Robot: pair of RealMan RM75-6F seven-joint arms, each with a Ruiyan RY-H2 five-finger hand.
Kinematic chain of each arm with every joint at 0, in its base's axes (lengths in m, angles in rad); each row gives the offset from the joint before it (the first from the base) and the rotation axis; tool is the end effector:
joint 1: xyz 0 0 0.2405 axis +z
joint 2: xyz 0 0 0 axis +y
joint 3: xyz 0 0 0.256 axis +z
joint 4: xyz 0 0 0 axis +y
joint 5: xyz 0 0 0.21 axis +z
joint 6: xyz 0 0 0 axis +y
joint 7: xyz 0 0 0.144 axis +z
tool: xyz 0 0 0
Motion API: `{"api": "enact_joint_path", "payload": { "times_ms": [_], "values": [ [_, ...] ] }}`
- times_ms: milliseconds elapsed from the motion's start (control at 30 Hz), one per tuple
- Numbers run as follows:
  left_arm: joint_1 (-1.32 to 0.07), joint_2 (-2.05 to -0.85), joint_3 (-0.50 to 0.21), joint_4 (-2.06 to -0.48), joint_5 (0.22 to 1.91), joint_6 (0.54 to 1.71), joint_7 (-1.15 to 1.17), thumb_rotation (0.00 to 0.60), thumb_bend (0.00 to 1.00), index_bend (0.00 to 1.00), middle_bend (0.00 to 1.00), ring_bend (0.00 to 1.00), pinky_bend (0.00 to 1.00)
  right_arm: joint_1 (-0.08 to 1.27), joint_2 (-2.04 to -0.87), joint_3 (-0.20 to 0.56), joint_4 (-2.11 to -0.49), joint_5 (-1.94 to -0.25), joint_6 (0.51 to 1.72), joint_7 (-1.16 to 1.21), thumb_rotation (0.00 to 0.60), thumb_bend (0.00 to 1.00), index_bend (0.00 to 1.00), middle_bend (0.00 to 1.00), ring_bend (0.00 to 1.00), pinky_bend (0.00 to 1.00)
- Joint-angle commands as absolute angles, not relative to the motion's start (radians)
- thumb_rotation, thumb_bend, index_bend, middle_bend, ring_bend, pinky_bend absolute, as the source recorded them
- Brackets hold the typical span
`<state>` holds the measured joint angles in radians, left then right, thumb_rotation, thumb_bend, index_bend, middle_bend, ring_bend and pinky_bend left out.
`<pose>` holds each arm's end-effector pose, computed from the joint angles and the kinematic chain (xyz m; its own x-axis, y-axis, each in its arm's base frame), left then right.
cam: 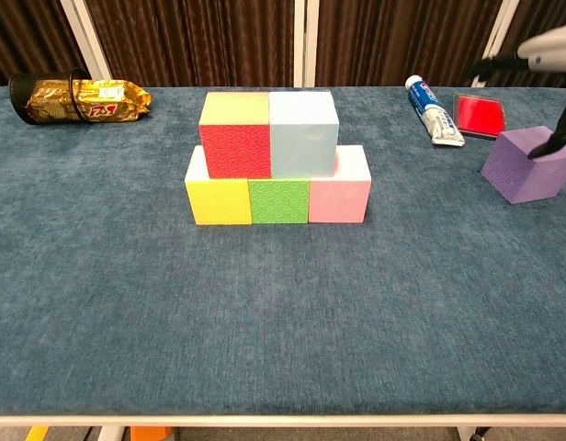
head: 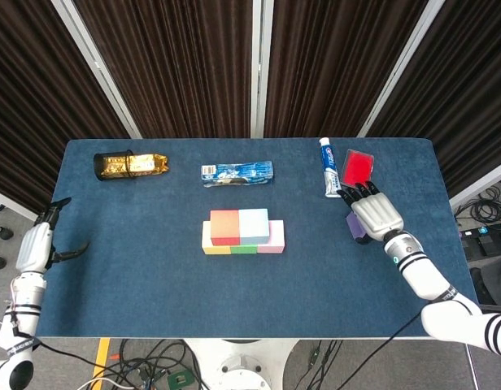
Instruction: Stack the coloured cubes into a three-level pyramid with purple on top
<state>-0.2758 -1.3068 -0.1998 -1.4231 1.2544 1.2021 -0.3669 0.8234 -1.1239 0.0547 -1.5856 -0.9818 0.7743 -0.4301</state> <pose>-0.3201 0.2728 0.1133 -0.0465 0.0340 0.9983 0.9944 0.0970 0.0430 -0.2052 -0.3696 0.0949 0.7241 -0.3015 0.6203 -0.6894 -0.3439 0.6375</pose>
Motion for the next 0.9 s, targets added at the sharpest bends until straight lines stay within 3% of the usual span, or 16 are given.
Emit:
{"api": "enact_joint_path", "payload": {
  "times_ms": [33,467,767,900],
  "values": [
    [-0.277,-1.305,-0.197,-1.427,1.256,1.199,-0.361,0.6,0.22,0.09,0.09,0.0,0.09,0.826,-1.131,0.037,-1.567,-0.968,0.765,-0.458,0.6,0.01,0.0,0.07,0.0,0.0],
    [-0.292,-1.333,-0.184,-1.411,1.258,1.173,-0.35,0.6,0.22,0.09,0.09,0.0,0.09,0.824,-1.183,0.004,-1.475,-0.904,0.775,-0.53,0.6,0.03,0.0,0.08,0.0,0.0],
    [-0.29,-1.337,-0.179,-1.399,1.258,1.169,-0.357,0.6,0.22,0.09,0.09,0.0,0.09,0.819,-1.242,0.001,-1.41,-0.922,0.771,-0.521,0.6,0.07,0.0,0.22,0.0,0.0],
    [-0.29,-1.346,-0.178,-1.388,1.259,1.167,-0.37,0.6,0.22,0.09,0.09,0.0,0.09,0.807,-1.249,0.012,-1.414,-0.941,0.805,-0.511,0.6,0.1,0.0,0.4,0.0,0.0]
  ]
}}
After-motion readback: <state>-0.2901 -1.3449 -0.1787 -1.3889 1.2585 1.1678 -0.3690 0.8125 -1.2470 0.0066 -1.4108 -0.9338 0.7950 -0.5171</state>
